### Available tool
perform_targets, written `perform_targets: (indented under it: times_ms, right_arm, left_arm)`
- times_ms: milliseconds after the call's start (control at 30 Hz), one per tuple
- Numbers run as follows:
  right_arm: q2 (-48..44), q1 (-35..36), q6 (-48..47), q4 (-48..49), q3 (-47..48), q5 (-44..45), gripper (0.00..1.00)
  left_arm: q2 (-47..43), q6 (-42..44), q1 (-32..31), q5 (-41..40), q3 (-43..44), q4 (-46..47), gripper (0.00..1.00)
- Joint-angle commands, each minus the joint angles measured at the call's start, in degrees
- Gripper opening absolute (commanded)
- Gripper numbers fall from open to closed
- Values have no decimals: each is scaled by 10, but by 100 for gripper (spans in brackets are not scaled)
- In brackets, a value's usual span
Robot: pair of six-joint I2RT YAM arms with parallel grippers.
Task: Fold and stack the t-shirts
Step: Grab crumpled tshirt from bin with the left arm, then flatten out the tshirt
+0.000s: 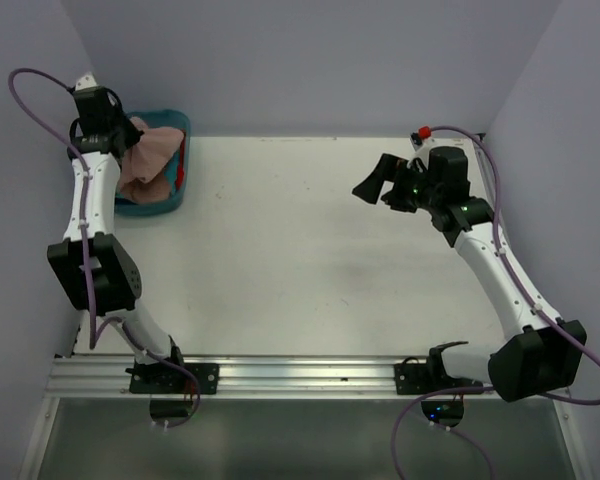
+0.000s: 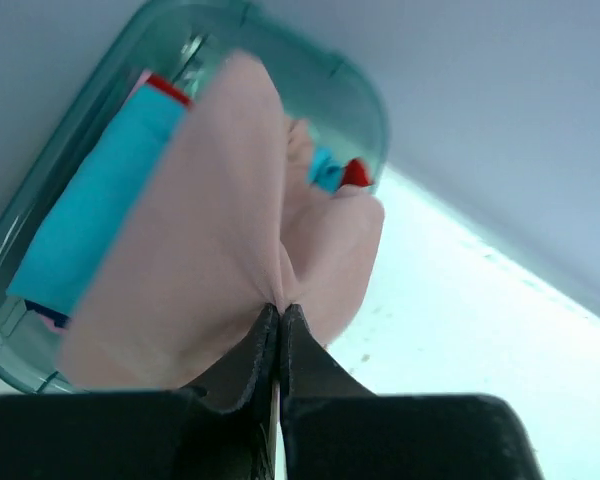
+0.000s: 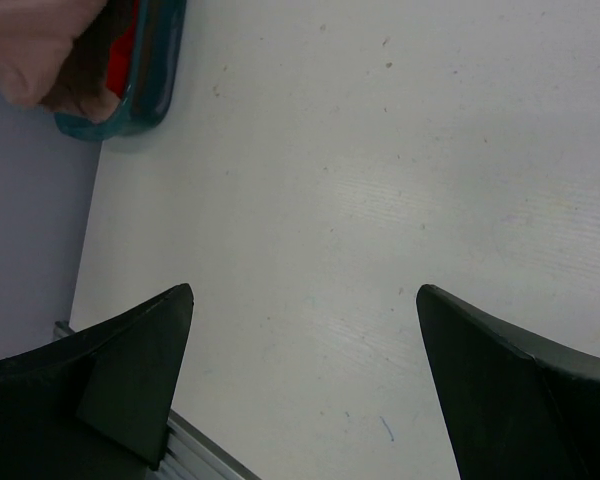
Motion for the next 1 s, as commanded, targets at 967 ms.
perform_targets:
  times_ms: [967]
  right_arm:
    - [116, 1, 113, 273, -125, -114, 99]
  left_arm:
    - [-274, -429, -150, 501, -25, 420, 0]
